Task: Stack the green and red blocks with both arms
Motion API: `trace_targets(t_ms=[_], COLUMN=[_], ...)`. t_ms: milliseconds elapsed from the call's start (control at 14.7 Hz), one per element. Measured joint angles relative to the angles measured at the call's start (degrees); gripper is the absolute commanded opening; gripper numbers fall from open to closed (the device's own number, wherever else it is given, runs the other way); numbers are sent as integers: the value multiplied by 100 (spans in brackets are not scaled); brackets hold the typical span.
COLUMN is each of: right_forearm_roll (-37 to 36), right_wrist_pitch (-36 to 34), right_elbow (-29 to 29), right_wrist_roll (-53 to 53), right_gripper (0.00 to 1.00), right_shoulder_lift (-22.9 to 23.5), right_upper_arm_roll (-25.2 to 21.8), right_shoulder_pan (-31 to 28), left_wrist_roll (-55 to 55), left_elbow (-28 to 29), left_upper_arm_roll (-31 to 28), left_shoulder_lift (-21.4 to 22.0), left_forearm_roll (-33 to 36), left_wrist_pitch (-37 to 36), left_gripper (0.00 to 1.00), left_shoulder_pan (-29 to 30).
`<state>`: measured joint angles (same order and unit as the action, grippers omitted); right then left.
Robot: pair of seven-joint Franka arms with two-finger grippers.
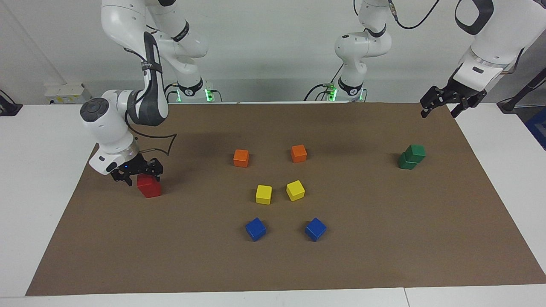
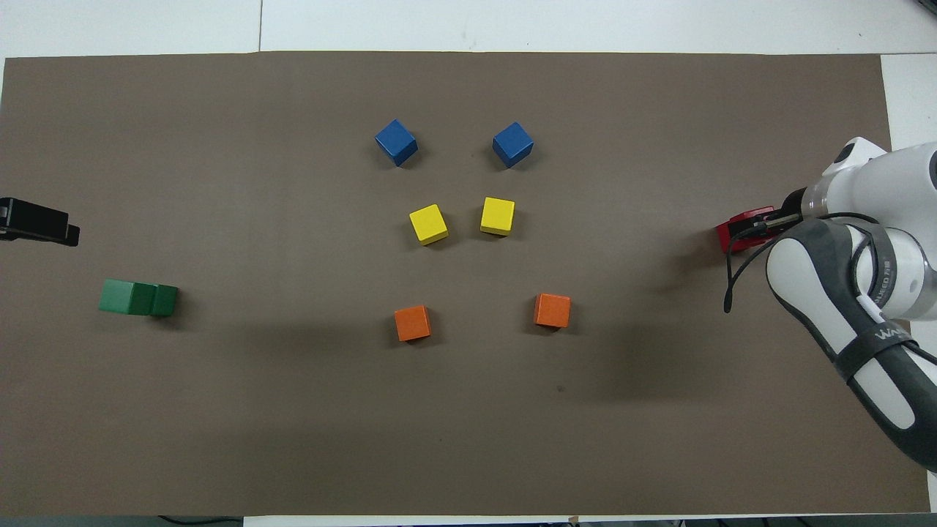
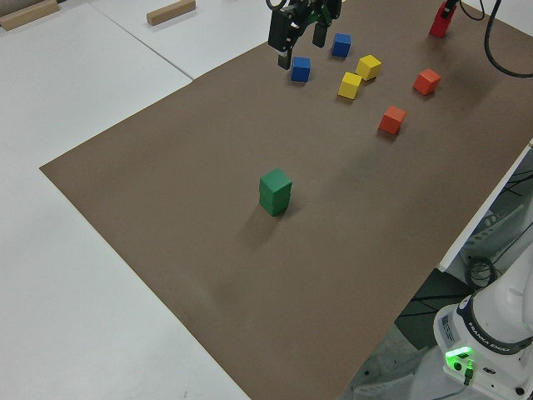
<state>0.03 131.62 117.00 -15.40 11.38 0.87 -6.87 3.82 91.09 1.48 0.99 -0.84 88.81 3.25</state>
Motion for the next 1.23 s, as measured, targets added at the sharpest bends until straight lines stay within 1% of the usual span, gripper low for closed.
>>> trace_targets(t_ms=[204, 272, 409, 613, 749, 817, 885, 1090, 1226], right_forearm_roll=[0, 0, 1, 2, 2, 3, 3, 3, 3], right_wrist_pitch=[-137, -324, -961, -1831, -2270, -2560, -2761, -3529, -3776], right_elbow=[-44, -124, -415, -789, -860, -864, -873, -1145, -1366], right_wrist_roll=[0, 15, 200, 519, 610, 656, 673, 719, 747], right_gripper=[100, 100, 100, 100, 100, 100, 100, 100, 100], right_shoulder_lift=[-7, -33, -166, -647, -1112, -1476, -1674, -2021, -2042], right_upper_arm_roll=[1, 3, 19, 50, 65, 72, 81, 121, 132], right_shoulder_pan=[-4, -3, 11, 170, 334, 437, 482, 572, 577], left_wrist_roll=[-167, -186, -203, -207, -207, -207, -207, -207, -207], left_elbow=[0, 0, 0, 0, 0, 0, 2, 11, 11], left_upper_arm_roll=[0, -2, -7, -5, -3, -4, -5, -13, -13], left_shoulder_lift=[9, 9, 8, 8, 8, 8, 8, 1, 1], left_forearm_roll=[0, 0, -1, -1, -1, -1, -1, -1, -1], left_wrist_pitch=[16, 53, 153, 167, 172, 180, 180, 180, 180], left_gripper=[100, 100, 100, 100, 100, 100, 100, 100, 100], left_shoulder_pan=[-2, -1, -1, -1, -2, -2, -2, 0, 0])
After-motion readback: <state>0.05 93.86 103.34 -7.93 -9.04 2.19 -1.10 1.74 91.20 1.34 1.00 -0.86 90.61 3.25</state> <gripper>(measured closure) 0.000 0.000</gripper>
